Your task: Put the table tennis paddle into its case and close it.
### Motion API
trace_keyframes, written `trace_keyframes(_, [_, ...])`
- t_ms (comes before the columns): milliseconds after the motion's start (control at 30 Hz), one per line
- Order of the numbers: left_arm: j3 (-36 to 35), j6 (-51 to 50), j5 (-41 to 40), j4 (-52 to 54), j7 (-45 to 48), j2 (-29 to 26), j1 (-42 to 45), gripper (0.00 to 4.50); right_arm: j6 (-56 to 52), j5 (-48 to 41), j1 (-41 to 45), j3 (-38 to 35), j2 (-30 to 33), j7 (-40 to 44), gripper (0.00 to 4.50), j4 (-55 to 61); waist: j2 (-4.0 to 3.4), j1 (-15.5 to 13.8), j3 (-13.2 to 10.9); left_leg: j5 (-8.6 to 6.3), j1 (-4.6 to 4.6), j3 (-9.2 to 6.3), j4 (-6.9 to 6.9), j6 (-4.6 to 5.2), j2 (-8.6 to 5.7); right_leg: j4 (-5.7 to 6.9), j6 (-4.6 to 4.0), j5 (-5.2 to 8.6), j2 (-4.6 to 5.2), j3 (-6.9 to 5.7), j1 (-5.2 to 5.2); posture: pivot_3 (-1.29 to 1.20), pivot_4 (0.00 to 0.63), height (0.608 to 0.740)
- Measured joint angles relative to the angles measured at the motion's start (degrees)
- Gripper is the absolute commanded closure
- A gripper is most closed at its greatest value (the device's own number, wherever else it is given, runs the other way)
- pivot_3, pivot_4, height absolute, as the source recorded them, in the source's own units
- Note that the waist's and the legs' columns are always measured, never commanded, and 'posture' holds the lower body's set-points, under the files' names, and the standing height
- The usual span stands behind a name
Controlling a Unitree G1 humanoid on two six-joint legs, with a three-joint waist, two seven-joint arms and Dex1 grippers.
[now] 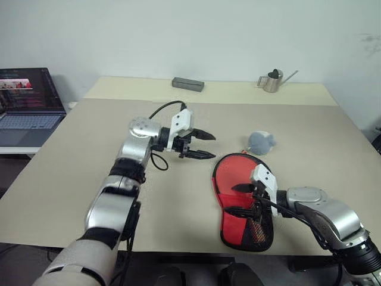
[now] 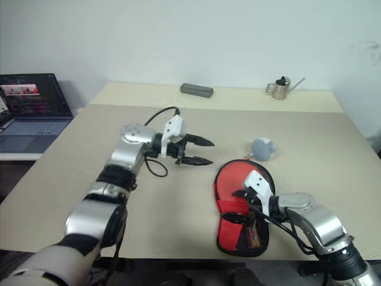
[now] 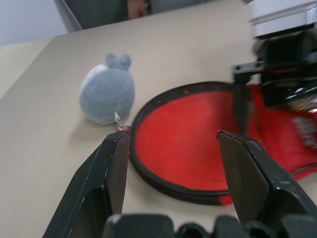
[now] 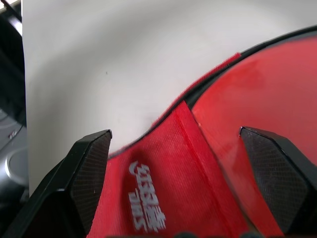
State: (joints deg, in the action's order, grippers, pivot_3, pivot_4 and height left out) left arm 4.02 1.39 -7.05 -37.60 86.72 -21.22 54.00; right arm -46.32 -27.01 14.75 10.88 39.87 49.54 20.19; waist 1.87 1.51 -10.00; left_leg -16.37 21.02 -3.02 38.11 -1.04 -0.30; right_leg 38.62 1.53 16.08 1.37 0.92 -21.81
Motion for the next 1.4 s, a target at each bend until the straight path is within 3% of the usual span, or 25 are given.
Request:
trace_keyframes(233, [0.77,-11.15,-5.47,15.37,-1.24,-2.62,-7.68,1.49,-9.33,-8.91,-1.16,-8.18,8.71,4.27,0.0,5.25,-0.06,-0.61,-0.07,0.0,0.59,-0.11,0.14,0.0,0.0,0.01,-0.03,-0.01,0.01,-0.05,-0.49,0.0,0.15,0.74])
trace_keyframes(433, [4.03,-11.85,-5.37,16.92,-1.6,-2.64,-7.92,1.49,-14.46,-17.57,-0.93,-18.2,15.0,6.7,0.0,8.83,-0.1,-1.02,-0.11,0.0,0.65,-0.13,0.14,0.0,0.0,-0.02,-0.03,-0.01,-0.01,-0.08,-0.52,0.0,0.15,0.74])
trace_keyframes(600, [6.42,-10.62,-1.37,14.11,-8.68,-0.33,-6.79,1.49,-15.62,-21.54,-0.02,-23.44,19.73,8.68,0.0,8.3,-0.13,-1.37,-0.14,0.0,0.69,-0.11,0.16,0.01,-0.03,-0.05,-0.03,-0.01,0.0,-0.08,-0.51,0.0,0.15,0.74])
trace_keyframes(767, [7.95,-13.71,0.31,14.08,-15.66,3.55,-6.27,1.49,-14.53,-21.11,-0.12,-24.65,25.36,11.14,0.0,5.01,-0.12,-1.38,-0.15,0.0,0.74,-0.08,0.15,0.02,-0.01,-0.12,-0.02,-0.01,0.0,-0.06,-0.55,0.0,0.15,0.74])
trace_keyframes(1133, [12.78,-25.56,0.4,28.4,-22.34,4.92,-12.47,1.49,-11.34,-18.57,3.99,-22.85,28.29,13.14,0.0,0.74,-0.34,-1.37,-0.29,0.0,0.73,-0.05,0.17,0.01,0.01,-0.07,-0.03,-0.01,0.0,-0.02,-0.56,0.0,0.15,0.74])
trace_keyframes(1400, [15.49,-28.68,3.31,28.97,-30.87,7.07,-13.18,1.49,-9.03,-14.64,8.86,-19.3,28.88,14.68,0.0,-4.08,-0.37,-1.44,-0.31,0.0,0.75,-0.06,0.17,0.01,0.0,-0.1,-0.03,-0.01,0.01,-0.03,-0.56,0.0,0.15,0.74])
